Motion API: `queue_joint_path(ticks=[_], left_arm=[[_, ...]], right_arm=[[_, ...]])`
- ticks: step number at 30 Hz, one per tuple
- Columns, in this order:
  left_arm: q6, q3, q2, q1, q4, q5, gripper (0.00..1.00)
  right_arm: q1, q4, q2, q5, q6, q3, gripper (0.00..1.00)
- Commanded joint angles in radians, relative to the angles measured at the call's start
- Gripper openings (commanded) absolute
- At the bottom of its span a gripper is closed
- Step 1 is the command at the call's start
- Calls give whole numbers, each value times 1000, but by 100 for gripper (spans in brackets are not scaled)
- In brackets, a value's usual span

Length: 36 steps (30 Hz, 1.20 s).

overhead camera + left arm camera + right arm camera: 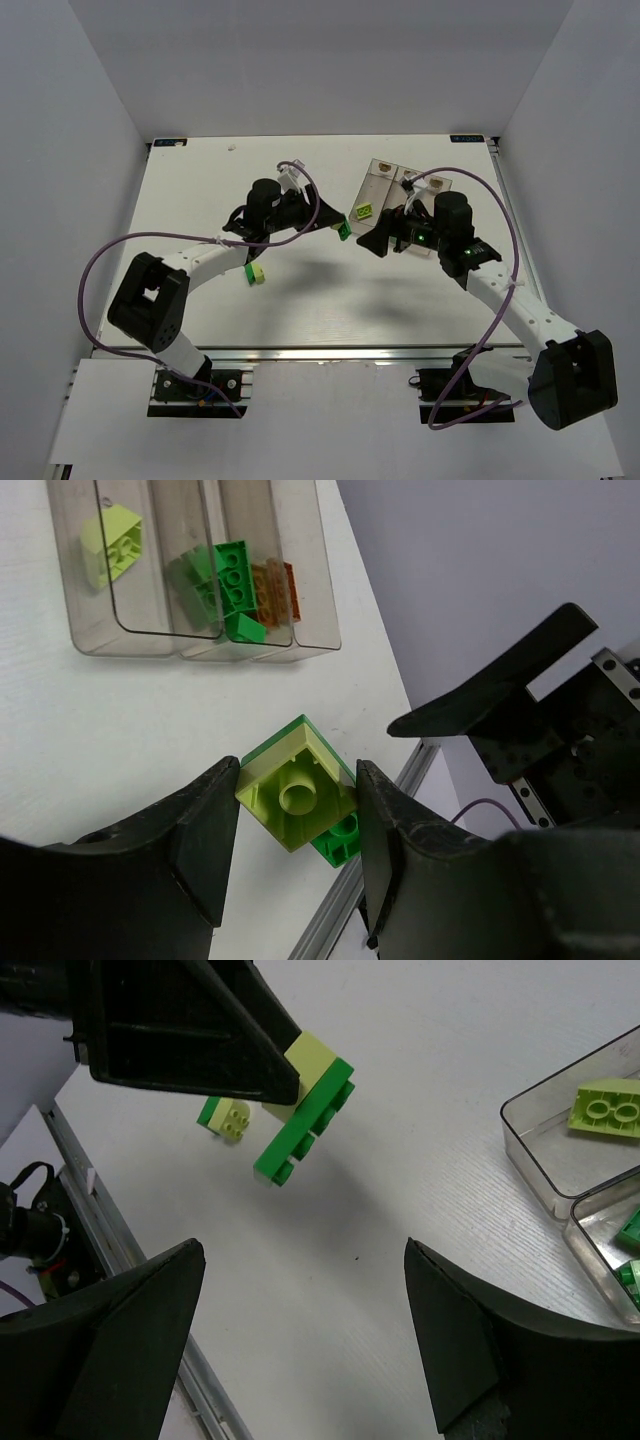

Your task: Sort the legos into containers by color

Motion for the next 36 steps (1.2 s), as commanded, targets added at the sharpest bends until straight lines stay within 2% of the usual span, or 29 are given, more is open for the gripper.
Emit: queue_joint_path(ticks=[1, 13, 36], left_arm=[[-3, -17, -70, -29, 49, -24, 0], [25, -20, -63, -67, 26, -85, 0], [69, -4, -47, -138, -34, -151, 0]], right_arm=[[4, 56, -2, 3, 64, -5, 85], [7, 76, 38, -37, 119, -17, 83], [70, 68, 135, 2, 93, 6, 79]])
